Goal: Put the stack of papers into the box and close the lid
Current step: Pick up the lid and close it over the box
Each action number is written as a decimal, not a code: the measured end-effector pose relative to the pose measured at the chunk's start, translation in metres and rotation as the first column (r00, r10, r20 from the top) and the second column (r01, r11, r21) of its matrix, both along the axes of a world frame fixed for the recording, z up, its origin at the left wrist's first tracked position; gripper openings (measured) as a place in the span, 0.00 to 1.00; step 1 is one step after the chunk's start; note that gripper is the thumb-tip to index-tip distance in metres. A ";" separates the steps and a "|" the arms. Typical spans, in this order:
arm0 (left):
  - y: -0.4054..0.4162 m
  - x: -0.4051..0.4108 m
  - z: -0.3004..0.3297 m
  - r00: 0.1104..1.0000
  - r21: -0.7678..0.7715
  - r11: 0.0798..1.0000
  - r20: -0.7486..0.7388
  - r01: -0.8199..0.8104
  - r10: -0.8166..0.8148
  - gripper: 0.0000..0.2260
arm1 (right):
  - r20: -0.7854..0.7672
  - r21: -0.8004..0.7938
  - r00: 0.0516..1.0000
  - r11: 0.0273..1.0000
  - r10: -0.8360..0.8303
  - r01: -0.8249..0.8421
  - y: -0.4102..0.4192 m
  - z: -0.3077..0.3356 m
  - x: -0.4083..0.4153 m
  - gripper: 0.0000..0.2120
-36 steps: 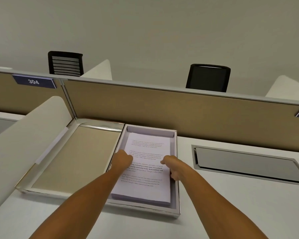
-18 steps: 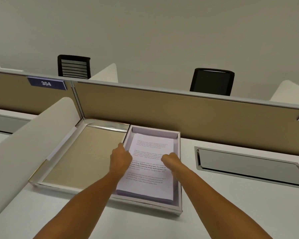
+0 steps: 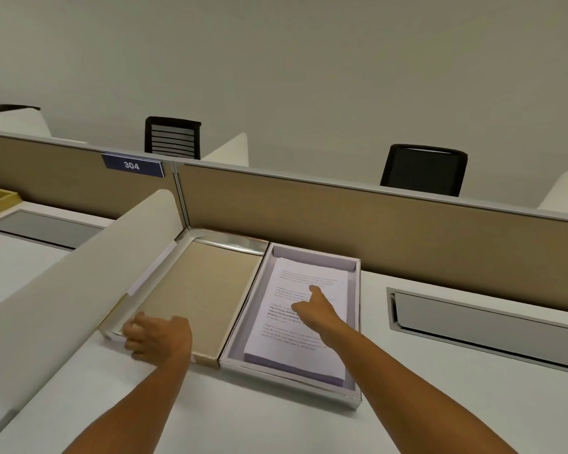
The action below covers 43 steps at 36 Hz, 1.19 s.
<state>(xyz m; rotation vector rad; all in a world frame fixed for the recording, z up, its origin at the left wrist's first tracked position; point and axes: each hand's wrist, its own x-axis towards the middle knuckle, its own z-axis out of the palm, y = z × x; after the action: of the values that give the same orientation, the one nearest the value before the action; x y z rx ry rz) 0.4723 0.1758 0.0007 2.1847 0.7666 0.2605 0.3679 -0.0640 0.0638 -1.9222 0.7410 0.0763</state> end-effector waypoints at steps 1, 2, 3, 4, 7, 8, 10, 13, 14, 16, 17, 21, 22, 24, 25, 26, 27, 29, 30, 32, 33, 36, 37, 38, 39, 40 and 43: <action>0.006 0.000 -0.006 0.998 -0.051 0.998 -0.060 -0.039 0.036 0.31 | 0.001 0.008 1.000 1.000 0.004 -0.004 0.001 0.000 0.000 0.32; 0.010 0.000 -0.010 0.992 -0.100 0.992 -0.110 -0.072 0.061 0.32 | 0.004 0.015 1.000 1.000 0.005 -0.006 0.001 -0.001 0.000 0.33; 0.014 0.000 -0.014 0.986 -0.151 0.983 -0.144 -0.101 0.079 0.34 | 0.007 0.019 1.000 1.000 0.007 -0.007 0.001 -0.001 0.001 0.33; 0.018 0.001 -0.016 0.983 -0.198 0.973 -0.163 -0.119 0.087 0.34 | 0.006 0.022 1.000 1.000 0.007 -0.007 0.002 -0.001 0.001 0.33; 0.022 0.005 -0.018 0.982 -0.278 0.955 -0.183 -0.104 0.053 0.32 | -0.001 0.035 1.000 0.999 0.007 -0.007 0.003 -0.002 0.001 0.34; 0.022 0.006 -0.017 0.980 -0.286 0.953 -0.195 -0.098 0.043 0.30 | -0.004 0.039 1.000 0.999 0.006 -0.006 0.002 -0.003 0.000 0.34; 0.023 0.008 -0.013 0.975 -0.301 0.949 -0.223 -0.092 0.023 0.27 | -0.012 0.044 1.000 0.999 0.007 -0.006 0.002 -0.004 0.000 0.33; 0.026 0.010 -0.004 0.968 -0.373 0.922 -0.251 -0.101 0.005 0.25 | -0.021 0.051 1.000 0.999 -0.001 0.002 0.001 0.000 0.001 0.31; 0.028 0.012 -0.001 0.966 -0.408 0.905 -0.259 -0.116 0.007 0.24 | -0.022 0.061 1.000 0.998 -0.010 0.011 -0.001 0.002 0.001 0.31; 0.033 0.017 0.004 0.962 -0.472 0.869 -0.273 -0.149 0.016 0.25 | -0.024 0.090 0.999 0.995 -0.032 0.034 -0.004 0.008 0.001 0.31; 0.036 0.021 0.006 0.965 -0.521 0.841 -0.263 -0.145 0.003 0.25 | -0.020 0.100 0.999 0.994 -0.043 0.045 -0.006 0.011 0.000 0.30; 0.042 0.023 0.018 0.985 -0.774 0.617 -0.173 -0.144 0.013 0.15 | 0.014 0.117 0.996 0.989 -0.088 0.086 -0.013 0.023 -0.004 0.28; 0.043 0.022 0.022 0.990 -0.814 0.568 -0.138 -0.121 0.013 0.12 | 0.023 0.126 0.995 0.988 -0.096 0.093 -0.015 0.026 -0.006 0.28; 0.045 0.019 0.027 0.998 -0.860 0.508 -0.059 -0.055 0.009 0.10 | 0.039 0.151 0.993 0.983 -0.110 0.103 -0.019 0.033 -0.010 0.29; 0.046 0.016 0.030 1.000 -0.869 0.494 -0.015 -0.016 0.006 0.10 | 0.048 0.164 0.992 0.980 -0.118 0.109 -0.020 0.036 -0.012 0.29; 0.047 0.014 0.032 0.999 -0.874 0.485 0.037 0.030 0.004 0.12 | 0.056 0.175 0.990 0.978 -0.126 0.114 -0.021 0.040 -0.014 0.29; 0.048 0.013 0.033 0.995 -0.876 0.474 0.101 0.089 0.001 0.15 | 0.063 0.187 0.989 0.975 -0.134 0.120 -0.022 0.043 -0.016 0.29; 0.045 0.008 0.036 0.970 -0.848 0.481 0.244 0.222 -0.017 0.22 | 0.074 0.214 0.986 0.968 -0.151 0.132 -0.021 0.051 -0.018 0.29; 0.043 0.003 0.038 0.950 -0.816 0.503 0.309 0.285 -0.037 0.24 | 0.079 0.223 0.985 0.966 -0.154 0.133 -0.021 0.054 -0.019 0.29; 0.037 -0.006 0.043 0.908 -0.727 0.566 0.406 0.389 -0.104 0.29 | 0.088 0.229 0.984 0.965 -0.153 0.129 -0.019 0.061 -0.021 0.28; 0.034 -0.011 0.046 0.887 -0.678 0.592 0.438 0.435 -0.150 0.31 | 0.095 0.233 0.984 0.964 -0.154 0.128 -0.018 0.064 -0.022 0.27; 0.023 -0.030 0.059 0.828 -0.569 0.620 0.492 0.540 -0.270 0.34 | 0.111 0.275 0.980 0.953 -0.163 0.127 -0.013 0.072 -0.027 0.24; 0.018 -0.036 0.063 0.806 -0.533 0.624 0.506 0.571 -0.306 0.34 | 0.115 0.294 0.980 0.948 -0.162 0.122 -0.011 0.074 -0.028 0.23; 0.013 -0.044 0.067 0.786 -0.492 0.633 0.516 0.598 -0.341 0.34 | 0.121 0.314 0.980 0.943 -0.158 0.113 -0.009 0.076 -0.029 0.22; 0.007 -0.052 0.069 0.766 -0.444 0.647 0.522 0.619 -0.375 0.34 | 0.127 0.335 0.980 0.937 -0.153 0.103 -0.006 0.077 -0.031 0.21; 0.001 -0.060 0.071 0.749 -0.389 0.666 0.521 0.636 -0.410 0.33 | 0.133 0.357 0.980 0.930 -0.145 0.089 -0.004 0.078 -0.032 0.20; -0.018 -0.086 0.071 0.676 -0.213 0.685 0.515 0.696 -0.527 0.34 | 0.152 0.459 0.982 0.888 -0.114 0.032 0.004 0.083 -0.036 0.20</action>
<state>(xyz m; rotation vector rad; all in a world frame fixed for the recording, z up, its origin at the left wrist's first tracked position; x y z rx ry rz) 0.3861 0.1574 0.0714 1.7728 -0.2017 0.1794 0.3317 -0.0602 0.1465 -1.4292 0.6120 0.0287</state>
